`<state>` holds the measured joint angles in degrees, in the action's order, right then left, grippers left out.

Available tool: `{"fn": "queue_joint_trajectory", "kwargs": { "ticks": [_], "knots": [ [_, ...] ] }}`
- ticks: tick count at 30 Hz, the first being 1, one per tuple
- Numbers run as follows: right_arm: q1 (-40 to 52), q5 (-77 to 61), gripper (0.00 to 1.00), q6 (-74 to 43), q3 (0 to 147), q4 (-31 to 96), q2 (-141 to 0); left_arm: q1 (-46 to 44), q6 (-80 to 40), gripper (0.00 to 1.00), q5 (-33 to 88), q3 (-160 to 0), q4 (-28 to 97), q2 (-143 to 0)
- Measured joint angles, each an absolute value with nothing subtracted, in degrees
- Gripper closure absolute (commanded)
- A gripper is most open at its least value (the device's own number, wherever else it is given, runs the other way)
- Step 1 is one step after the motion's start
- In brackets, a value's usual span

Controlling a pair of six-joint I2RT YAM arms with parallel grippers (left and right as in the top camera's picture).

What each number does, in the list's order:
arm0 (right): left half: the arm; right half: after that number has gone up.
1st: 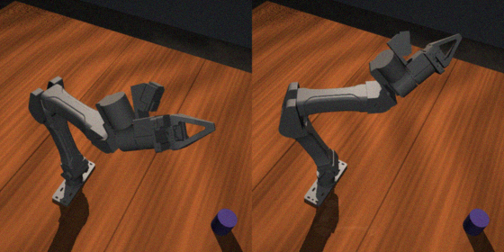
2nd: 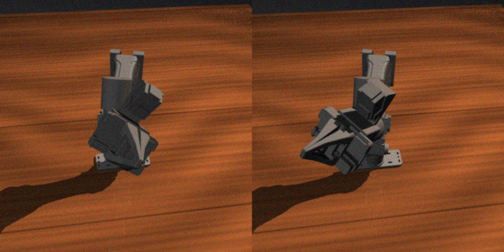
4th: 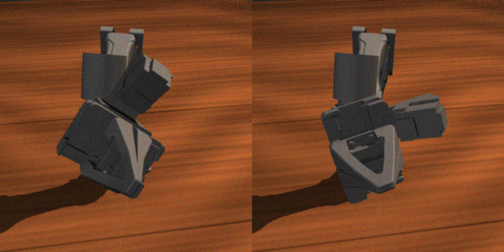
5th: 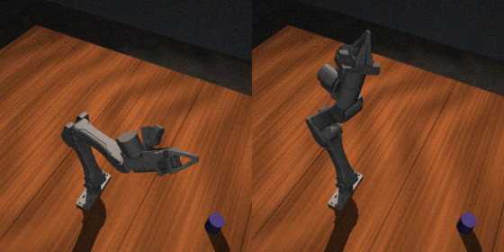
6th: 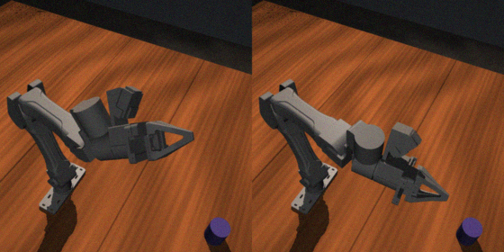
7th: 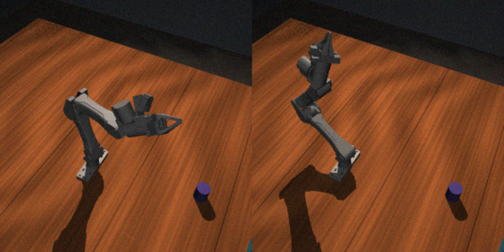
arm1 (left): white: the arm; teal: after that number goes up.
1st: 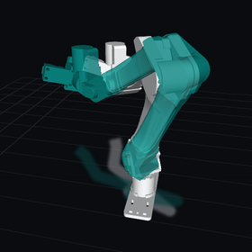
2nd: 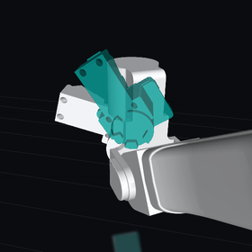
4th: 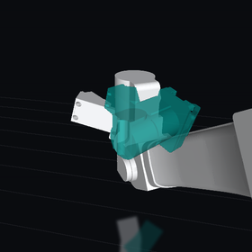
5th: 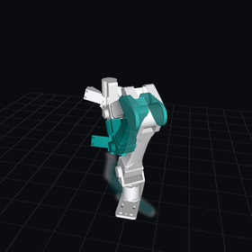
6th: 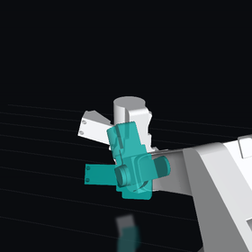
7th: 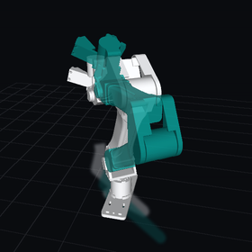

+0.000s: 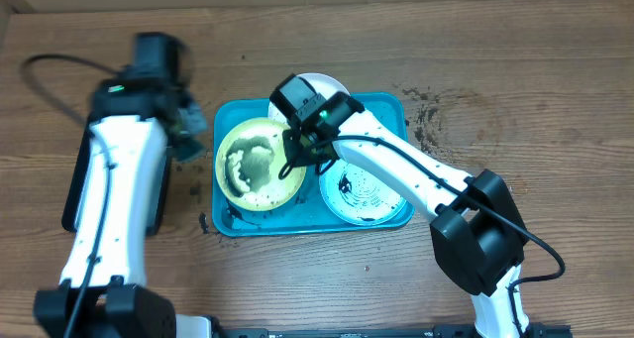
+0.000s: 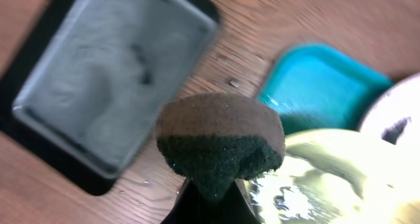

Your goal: Clean dirty plates on tray and stack at the side

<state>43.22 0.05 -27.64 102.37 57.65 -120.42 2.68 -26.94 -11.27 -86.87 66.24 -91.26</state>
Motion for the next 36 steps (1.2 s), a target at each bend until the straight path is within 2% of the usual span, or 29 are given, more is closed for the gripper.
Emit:
{"fn": "queue_joint_trajectory", "kwargs": {
  "ticks": [7, 13, 27, 36],
  "knots": [
    [43.2, 12.4, 0.96, -25.4, 110.9, 68.8, -120.4, 17.0, -27.1, 0.96, -4.6, -86.9, 66.3, -90.9],
    [45.5, 27.3, 0.96, -21.0, 112.5, 75.3, -120.4, 24.5, -27.1, 0.96, 0.8, -86.8, 66.4, -90.9],
    [62.8, 54.6, 0.96, -15.0, 112.5, 78.0, -120.4, 25.9, -27.1, 0.96, 3.7, -86.7, 67.0, -90.9],
    [64.9, 62.6, 0.96, -14.6, 112.5, 78.2, -120.4, 25.9, -27.1, 0.96, 3.9, -86.7, 67.3, -90.9]
  ]
}}
